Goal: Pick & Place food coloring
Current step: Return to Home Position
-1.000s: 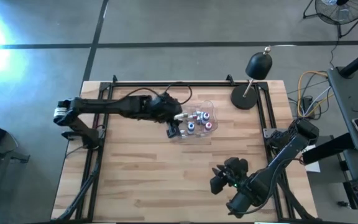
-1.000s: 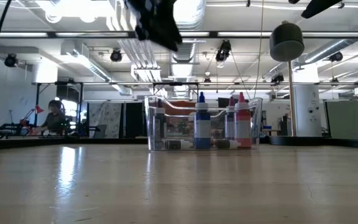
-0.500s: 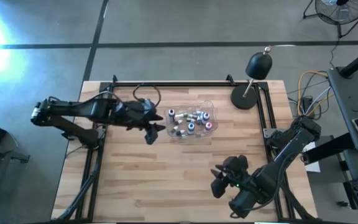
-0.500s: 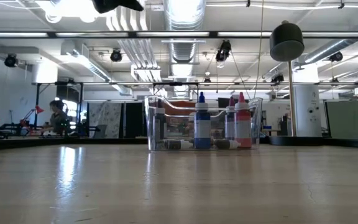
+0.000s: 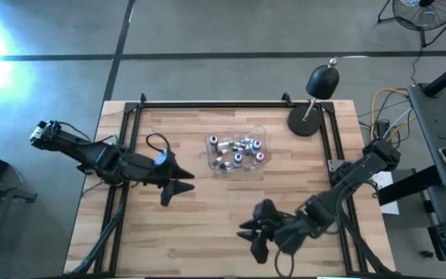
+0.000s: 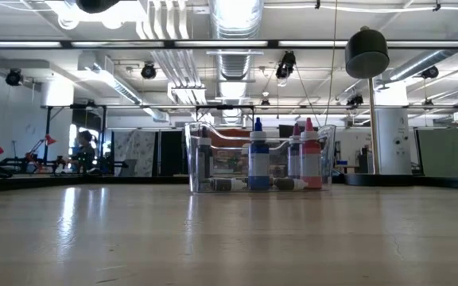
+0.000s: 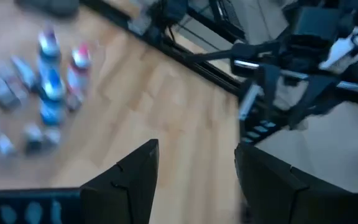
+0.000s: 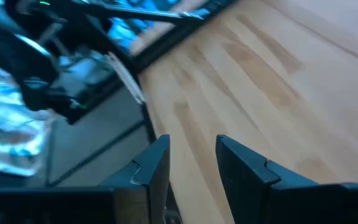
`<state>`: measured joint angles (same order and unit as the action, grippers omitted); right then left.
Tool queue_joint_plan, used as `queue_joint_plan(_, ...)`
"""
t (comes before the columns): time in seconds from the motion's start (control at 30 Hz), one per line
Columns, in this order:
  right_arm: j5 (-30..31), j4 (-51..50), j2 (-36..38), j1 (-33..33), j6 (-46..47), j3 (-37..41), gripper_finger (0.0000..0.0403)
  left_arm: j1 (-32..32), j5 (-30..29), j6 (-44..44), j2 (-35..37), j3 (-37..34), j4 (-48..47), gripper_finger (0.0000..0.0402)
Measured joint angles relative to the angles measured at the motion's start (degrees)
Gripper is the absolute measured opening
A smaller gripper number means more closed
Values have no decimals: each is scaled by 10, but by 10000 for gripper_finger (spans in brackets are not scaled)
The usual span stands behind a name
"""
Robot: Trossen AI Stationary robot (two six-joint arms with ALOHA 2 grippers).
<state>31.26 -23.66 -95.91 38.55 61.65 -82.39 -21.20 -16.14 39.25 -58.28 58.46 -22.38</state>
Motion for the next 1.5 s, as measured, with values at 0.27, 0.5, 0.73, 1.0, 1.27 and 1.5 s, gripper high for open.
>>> queue_joint_plan(0.27, -132, 267, 52, -71, -122, 135, 129, -85, 29, 61, 37, -35, 23, 186)
queue_joint_plan(0.5, -97, 281, 217, -100, -164, 275, 120, -156, -83, 66, 76, -58, 12, 186)
queue_joint_plan(0.73, -82, 173, 431, -128, -158, 388, 121, -131, -54, -50, 129, -119, 104, 186)
queue_joint_plan(1.0, -220, 375, 557, -204, -278, 518, 130, 48, 141, -148, 171, -233, 290, 186)
queue_joint_plan(1.27, -260, 390, 653, -283, -294, 621, 121, 183, 256, -166, 210, -268, 290, 186)
queue_joint_plan(1.5, -248, 424, 705, -286, -320, 700, 120, 231, 257, -176, 256, -313, 287, 186)
